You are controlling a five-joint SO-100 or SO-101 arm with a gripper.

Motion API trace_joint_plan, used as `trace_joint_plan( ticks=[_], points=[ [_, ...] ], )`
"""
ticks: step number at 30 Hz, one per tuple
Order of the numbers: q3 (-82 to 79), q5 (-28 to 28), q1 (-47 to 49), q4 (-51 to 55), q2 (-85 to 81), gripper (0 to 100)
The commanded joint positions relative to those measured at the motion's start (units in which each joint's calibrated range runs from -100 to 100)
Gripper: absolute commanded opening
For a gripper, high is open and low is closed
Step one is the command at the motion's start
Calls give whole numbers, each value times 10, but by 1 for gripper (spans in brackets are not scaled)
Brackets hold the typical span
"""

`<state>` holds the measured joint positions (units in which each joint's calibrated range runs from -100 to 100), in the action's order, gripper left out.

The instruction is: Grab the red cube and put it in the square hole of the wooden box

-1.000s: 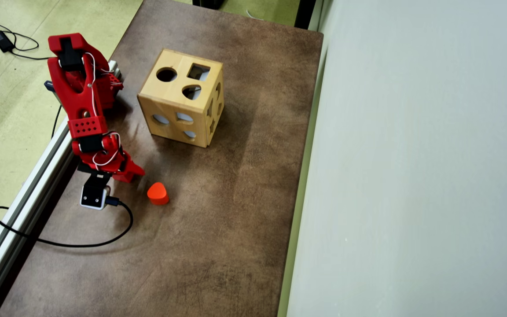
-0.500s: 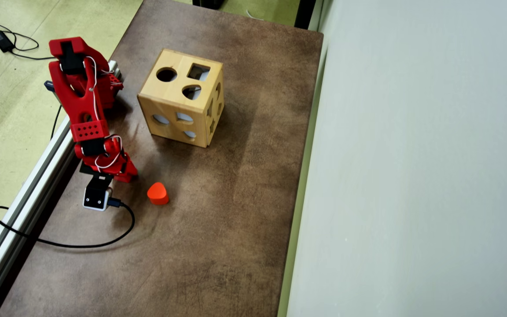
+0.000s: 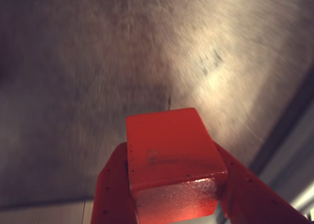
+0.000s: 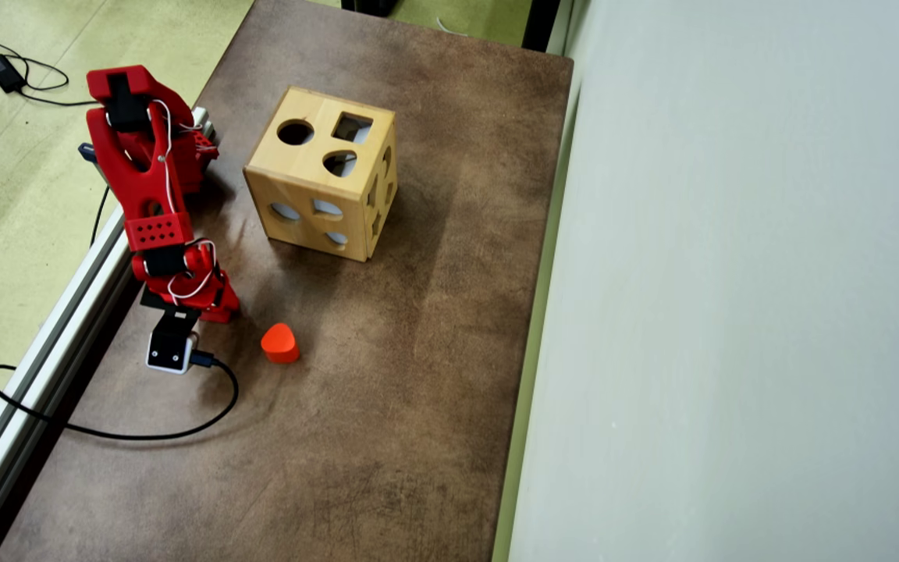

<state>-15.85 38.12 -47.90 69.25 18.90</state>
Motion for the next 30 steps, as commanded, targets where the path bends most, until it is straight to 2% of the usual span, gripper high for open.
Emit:
trace_joint_plan(
  ticks=[1,9,15,19,30],
  points=[
    [11,-4,-2,89,-95,2],
    [12,-22,3,228,-267,2],
    [12,-40,4,278,-377,2],
    [12,-73,9,284,-442,2],
    [13,-191,199,283,-526,2]
  ],
)
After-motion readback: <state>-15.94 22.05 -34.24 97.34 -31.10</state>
